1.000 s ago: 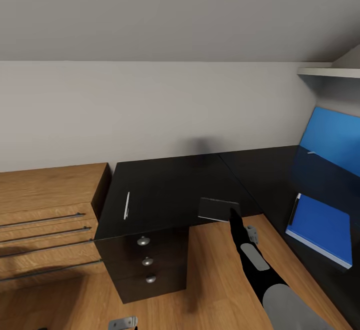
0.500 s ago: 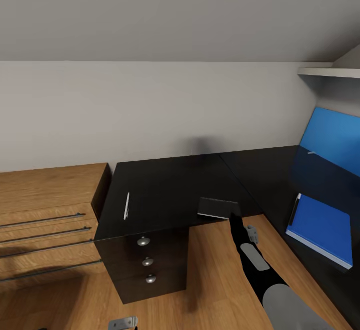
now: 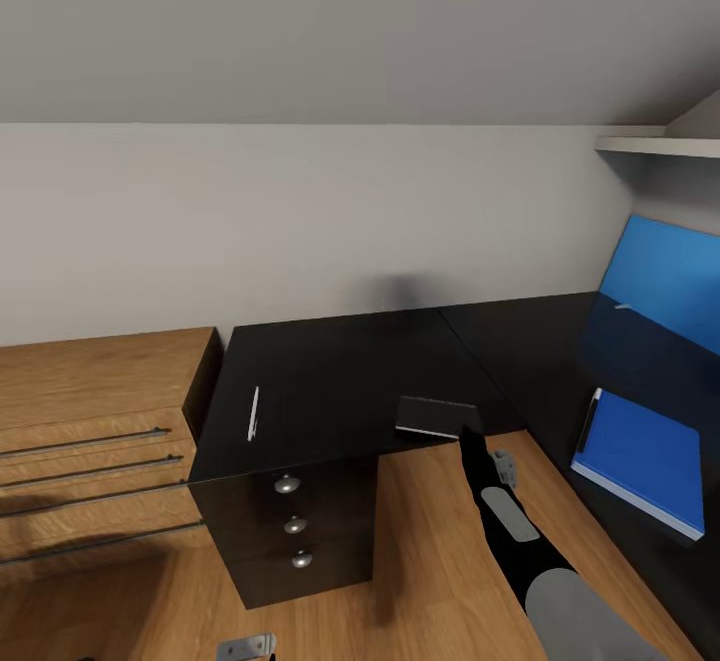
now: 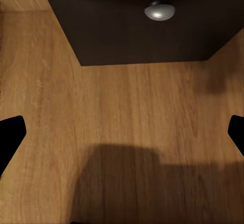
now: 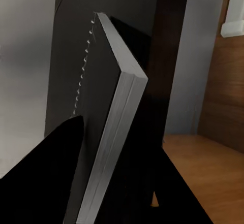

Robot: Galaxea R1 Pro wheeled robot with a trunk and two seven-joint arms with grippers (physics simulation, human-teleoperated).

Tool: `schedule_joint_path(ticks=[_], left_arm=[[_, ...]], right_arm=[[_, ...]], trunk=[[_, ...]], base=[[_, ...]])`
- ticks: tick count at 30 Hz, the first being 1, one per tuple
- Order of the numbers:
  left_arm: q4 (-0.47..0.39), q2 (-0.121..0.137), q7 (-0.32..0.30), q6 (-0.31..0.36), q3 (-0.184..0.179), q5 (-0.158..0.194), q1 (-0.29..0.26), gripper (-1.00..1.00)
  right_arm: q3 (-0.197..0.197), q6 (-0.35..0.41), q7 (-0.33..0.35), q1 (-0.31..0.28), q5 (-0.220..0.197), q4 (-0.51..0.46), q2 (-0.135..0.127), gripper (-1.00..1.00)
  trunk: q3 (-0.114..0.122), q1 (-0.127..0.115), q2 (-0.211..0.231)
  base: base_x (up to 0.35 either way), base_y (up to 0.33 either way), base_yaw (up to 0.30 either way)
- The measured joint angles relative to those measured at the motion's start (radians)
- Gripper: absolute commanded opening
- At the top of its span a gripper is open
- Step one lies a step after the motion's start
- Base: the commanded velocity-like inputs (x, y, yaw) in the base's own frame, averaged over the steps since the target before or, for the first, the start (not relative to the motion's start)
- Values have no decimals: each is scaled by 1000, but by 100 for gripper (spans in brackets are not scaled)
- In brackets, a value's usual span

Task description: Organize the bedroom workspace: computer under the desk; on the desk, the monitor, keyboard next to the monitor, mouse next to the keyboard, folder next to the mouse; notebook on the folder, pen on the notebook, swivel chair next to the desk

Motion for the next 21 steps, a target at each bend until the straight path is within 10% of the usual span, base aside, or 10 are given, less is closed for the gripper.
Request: schedule_joint_path(ticks=[21], left_arm=[[13, 0, 3, 1, -1, 0, 0, 100]], right_arm=[[0, -192, 114, 21, 0, -93, 2, -100]], trunk=[[63, -77, 140]], base=[[0, 0, 0]])
